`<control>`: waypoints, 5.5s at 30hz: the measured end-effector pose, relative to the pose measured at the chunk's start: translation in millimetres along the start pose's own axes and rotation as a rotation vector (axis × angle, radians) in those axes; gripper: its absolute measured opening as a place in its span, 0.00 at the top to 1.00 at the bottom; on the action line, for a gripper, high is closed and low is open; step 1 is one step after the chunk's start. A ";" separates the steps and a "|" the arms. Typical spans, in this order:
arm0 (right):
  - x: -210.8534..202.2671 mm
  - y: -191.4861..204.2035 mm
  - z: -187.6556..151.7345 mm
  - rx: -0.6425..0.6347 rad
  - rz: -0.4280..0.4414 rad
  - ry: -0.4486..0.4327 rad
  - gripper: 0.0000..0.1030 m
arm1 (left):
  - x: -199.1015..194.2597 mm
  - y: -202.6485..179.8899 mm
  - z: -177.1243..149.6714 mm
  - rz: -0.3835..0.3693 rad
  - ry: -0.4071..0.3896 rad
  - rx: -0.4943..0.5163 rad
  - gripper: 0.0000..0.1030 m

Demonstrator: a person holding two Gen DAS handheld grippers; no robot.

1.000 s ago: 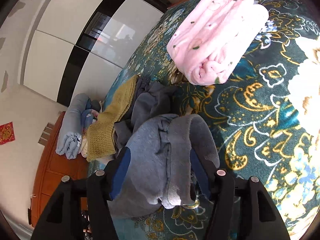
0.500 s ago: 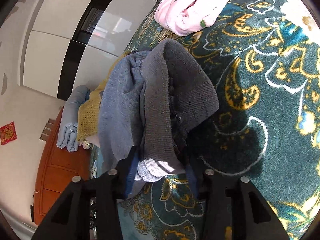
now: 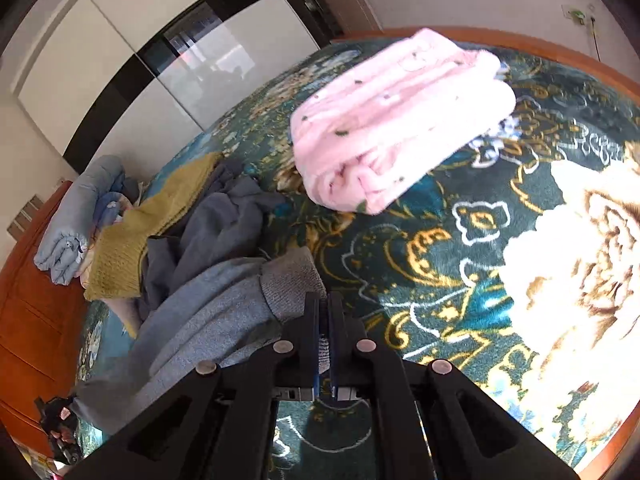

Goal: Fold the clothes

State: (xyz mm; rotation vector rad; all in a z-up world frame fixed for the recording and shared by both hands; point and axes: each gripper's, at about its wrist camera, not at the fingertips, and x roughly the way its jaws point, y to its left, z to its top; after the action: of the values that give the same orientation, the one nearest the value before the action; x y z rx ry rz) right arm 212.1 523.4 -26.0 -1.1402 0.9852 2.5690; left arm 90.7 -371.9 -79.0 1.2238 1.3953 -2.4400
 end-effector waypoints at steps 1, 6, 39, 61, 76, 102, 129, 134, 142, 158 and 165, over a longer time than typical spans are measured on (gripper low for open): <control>8.5 -12.1 -3.7 0.035 0.002 0.026 0.96 | 3.4 9.0 -2.8 0.012 0.014 -0.016 0.83; -6.7 -19.7 -10.9 0.021 0.047 0.008 0.91 | -1.6 3.7 -4.3 -0.005 0.014 0.000 0.83; -98.3 60.6 76.3 0.111 0.501 -0.257 0.75 | -185.6 -231.6 14.4 -0.400 -0.195 0.444 0.85; 7.8 -22.3 -55.7 0.219 0.312 0.159 0.40 | -130.7 28.2 1.1 0.026 -0.143 0.077 0.97; 73.2 147.9 -61.8 -0.011 0.316 0.325 0.40 | -69.3 -66.7 -88.4 -0.136 0.058 0.310 0.96; 111.0 172.1 -29.6 0.016 0.288 0.286 0.86 | -115.9 10.9 -94.1 0.006 -0.129 0.243 0.65; 12.0 99.4 -88.8 0.004 0.445 0.206 0.43 | -118.0 10.9 -26.5 0.116 -0.298 0.220 0.88; 44.6 71.8 -101.6 0.154 0.398 0.267 0.43 | -90.8 49.5 -38.0 0.164 -0.215 0.046 0.88; 20.4 71.5 -92.8 0.140 0.485 0.196 0.43 | -131.7 -97.6 -98.9 0.136 -0.380 0.453 0.88; 25.0 51.3 -117.1 0.207 0.534 0.213 0.43 | 14.9 -243.0 -349.0 0.212 -0.118 1.125 0.85; 31.4 45.4 -124.0 0.220 0.534 0.225 0.43 | 40.1 -233.7 -367.3 0.234 -0.044 1.132 0.76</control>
State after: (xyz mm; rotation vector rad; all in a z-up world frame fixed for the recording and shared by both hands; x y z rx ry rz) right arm 247.2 407.0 -86.3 -1.2586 1.7887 2.6410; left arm 184.9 53.4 -42.3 1.2899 -0.2982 -3.0340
